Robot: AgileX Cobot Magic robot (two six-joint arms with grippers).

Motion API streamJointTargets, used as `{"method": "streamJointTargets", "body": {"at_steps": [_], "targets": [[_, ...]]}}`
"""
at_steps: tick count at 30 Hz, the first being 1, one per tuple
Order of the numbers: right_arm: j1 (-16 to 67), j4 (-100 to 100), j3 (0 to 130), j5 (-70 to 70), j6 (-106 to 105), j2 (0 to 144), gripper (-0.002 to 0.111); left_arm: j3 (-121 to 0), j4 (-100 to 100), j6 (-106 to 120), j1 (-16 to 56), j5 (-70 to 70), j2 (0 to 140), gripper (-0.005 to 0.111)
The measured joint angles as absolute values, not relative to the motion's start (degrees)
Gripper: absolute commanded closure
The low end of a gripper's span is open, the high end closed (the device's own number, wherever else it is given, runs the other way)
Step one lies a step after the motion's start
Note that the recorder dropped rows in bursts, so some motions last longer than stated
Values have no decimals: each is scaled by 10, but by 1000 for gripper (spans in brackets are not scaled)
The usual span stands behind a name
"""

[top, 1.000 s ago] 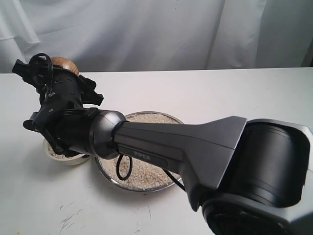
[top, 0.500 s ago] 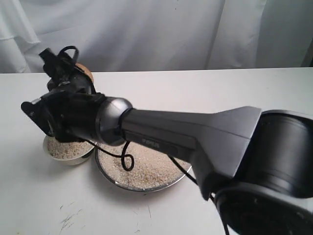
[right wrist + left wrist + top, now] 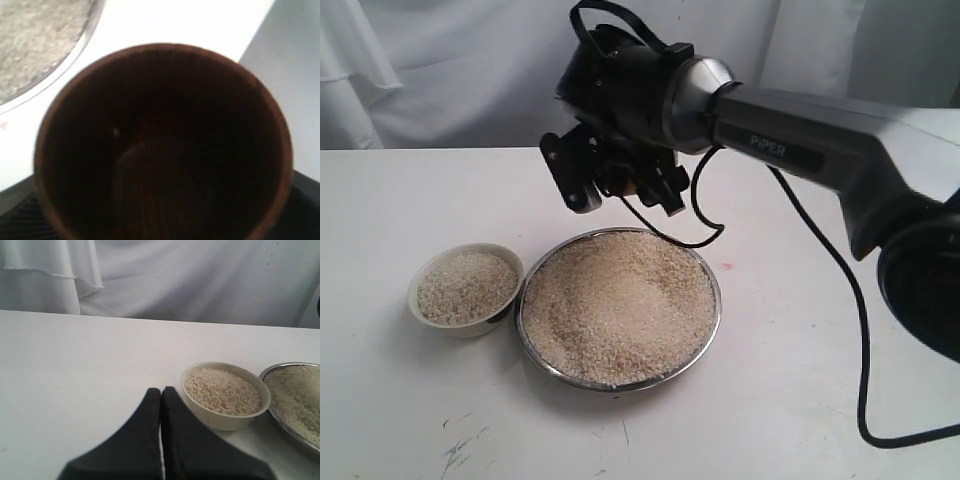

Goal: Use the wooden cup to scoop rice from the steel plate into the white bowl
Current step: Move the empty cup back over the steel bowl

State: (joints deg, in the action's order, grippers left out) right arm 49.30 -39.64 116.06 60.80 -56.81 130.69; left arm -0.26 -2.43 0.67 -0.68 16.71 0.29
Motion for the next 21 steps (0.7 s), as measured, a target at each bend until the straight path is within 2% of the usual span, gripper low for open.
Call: {"method": "streamJointTargets", "body": {"at_steps": [4, 9, 21], "targets": [[486, -359, 1155, 621, -657, 1307, 108, -3, -24, 7, -7, 167, 3, 107], [487, -385, 1085, 544, -675, 1307, 108, -3, -24, 7, -7, 167, 3, 107], [509, -671, 978, 399, -424, 1312, 108, -3, -24, 7, -7, 167, 3, 107]]}}
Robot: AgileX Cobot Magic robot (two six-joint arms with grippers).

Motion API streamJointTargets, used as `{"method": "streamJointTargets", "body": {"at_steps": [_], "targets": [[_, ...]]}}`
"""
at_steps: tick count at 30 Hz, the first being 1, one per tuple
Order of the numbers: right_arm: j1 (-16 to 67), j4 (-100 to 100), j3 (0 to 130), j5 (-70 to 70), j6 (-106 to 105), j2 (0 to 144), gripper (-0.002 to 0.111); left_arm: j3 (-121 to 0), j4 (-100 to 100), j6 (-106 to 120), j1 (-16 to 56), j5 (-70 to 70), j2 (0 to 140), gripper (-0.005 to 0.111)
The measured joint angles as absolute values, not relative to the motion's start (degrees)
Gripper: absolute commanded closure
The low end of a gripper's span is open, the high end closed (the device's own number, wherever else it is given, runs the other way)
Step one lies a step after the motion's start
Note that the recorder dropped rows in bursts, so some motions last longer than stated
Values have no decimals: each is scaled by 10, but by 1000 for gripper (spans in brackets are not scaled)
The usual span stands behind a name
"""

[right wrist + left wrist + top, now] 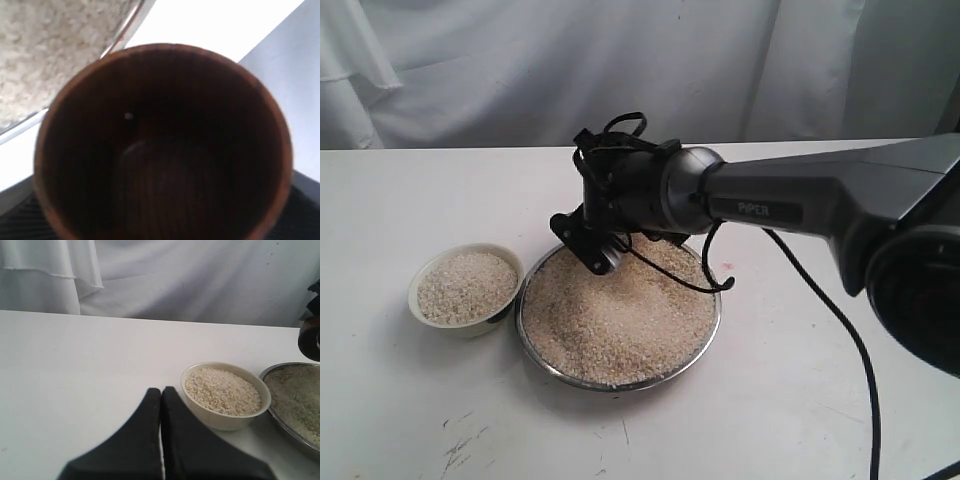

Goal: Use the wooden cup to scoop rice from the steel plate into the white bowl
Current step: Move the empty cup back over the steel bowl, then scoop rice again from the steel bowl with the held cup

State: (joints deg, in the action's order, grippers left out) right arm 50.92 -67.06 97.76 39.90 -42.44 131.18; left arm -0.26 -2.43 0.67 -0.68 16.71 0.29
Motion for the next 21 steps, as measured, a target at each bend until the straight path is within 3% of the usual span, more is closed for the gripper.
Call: {"method": "streamJointTargets", "body": {"at_steps": [9, 21], "targets": [[531, -779, 946, 347, -374, 1326, 108, -3, -24, 7, -7, 167, 3, 107], [566, -790, 944, 383, -404, 1355, 108, -3, -24, 7, -7, 167, 3, 107]]}}
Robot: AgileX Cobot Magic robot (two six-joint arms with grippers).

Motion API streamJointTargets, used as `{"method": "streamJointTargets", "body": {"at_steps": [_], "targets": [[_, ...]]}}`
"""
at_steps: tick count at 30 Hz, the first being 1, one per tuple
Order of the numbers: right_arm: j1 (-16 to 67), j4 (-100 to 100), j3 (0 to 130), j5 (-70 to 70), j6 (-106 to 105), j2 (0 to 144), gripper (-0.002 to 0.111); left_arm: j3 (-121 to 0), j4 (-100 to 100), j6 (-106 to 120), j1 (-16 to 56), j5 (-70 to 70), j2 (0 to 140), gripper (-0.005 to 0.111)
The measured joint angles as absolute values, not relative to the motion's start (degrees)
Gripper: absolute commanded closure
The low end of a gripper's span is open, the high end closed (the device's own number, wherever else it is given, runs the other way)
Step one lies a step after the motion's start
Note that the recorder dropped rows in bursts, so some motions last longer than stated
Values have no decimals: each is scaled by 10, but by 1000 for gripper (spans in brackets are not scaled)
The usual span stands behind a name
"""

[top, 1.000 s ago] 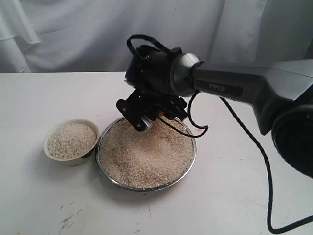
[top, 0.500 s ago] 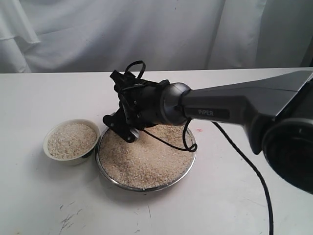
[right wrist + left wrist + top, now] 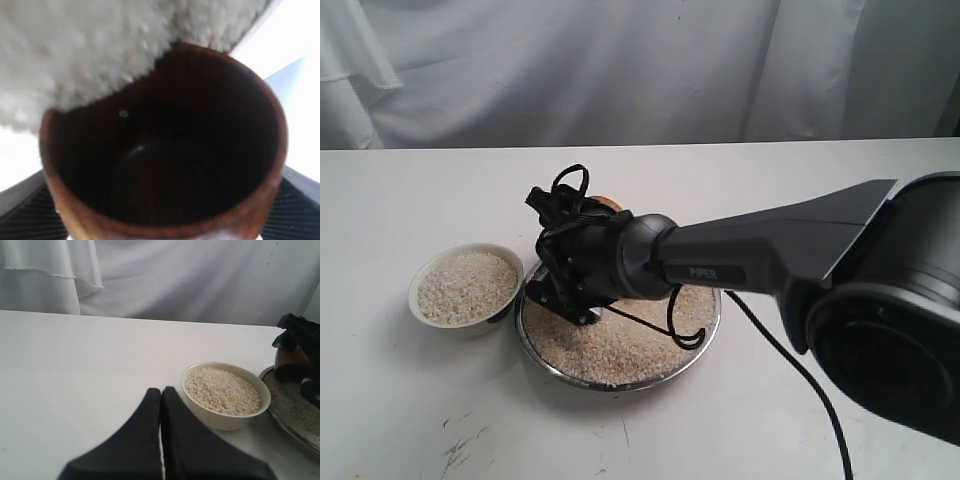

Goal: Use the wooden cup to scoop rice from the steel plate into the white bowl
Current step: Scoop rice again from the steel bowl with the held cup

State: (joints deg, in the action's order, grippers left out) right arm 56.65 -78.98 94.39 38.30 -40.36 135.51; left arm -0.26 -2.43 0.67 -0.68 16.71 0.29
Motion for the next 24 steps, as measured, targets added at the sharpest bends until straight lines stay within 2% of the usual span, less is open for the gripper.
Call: {"method": "streamJointTargets", "body": {"at_steps": [13, 24], "targets": [[579, -759, 908, 424, -490, 1354, 108, -3, -24, 7, -7, 167, 3, 107], [552, -549, 903, 377, -618, 1327, 108, -3, -24, 7, -7, 167, 3, 107]]}}
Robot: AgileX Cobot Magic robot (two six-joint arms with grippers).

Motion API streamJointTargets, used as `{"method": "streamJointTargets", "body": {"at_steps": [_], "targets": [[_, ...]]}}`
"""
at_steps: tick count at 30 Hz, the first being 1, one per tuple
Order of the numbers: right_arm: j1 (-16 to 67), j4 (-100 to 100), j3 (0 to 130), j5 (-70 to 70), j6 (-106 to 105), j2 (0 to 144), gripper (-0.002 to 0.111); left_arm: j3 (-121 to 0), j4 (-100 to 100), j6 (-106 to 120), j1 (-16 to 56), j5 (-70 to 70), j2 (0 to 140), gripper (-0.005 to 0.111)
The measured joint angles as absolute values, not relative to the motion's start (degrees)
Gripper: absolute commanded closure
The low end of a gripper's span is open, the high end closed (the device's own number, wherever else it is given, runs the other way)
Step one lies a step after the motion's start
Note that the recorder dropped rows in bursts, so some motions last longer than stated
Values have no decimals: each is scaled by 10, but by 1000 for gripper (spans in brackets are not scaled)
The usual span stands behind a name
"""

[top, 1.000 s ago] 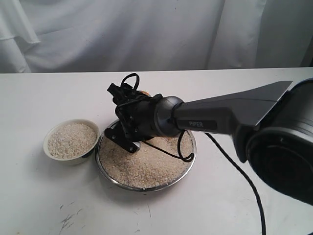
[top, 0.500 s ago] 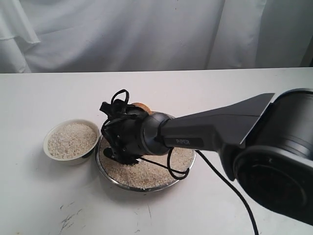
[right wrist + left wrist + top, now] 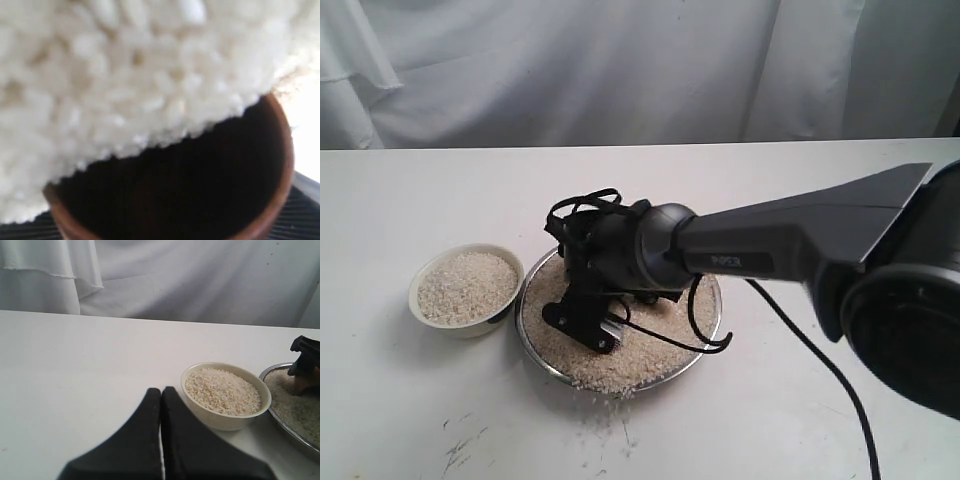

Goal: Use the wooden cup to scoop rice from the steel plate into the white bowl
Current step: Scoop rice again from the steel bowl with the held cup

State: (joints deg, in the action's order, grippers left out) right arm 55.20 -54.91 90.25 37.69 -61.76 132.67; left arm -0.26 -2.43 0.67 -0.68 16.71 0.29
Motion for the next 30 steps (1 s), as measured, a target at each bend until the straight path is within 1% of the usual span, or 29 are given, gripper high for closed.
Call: {"method": "streamJointTargets", "body": {"at_steps": [10, 20, 30], "targets": [[500, -337, 905, 309, -760, 1318, 108, -3, -24, 7, -7, 167, 3, 107], [465, -123, 907, 289, -913, 1312, 108, -3, -24, 7, -7, 167, 3, 107], [460, -60, 913, 329, -950, 1311, 108, -3, -24, 7, -7, 167, 3, 107]]}}
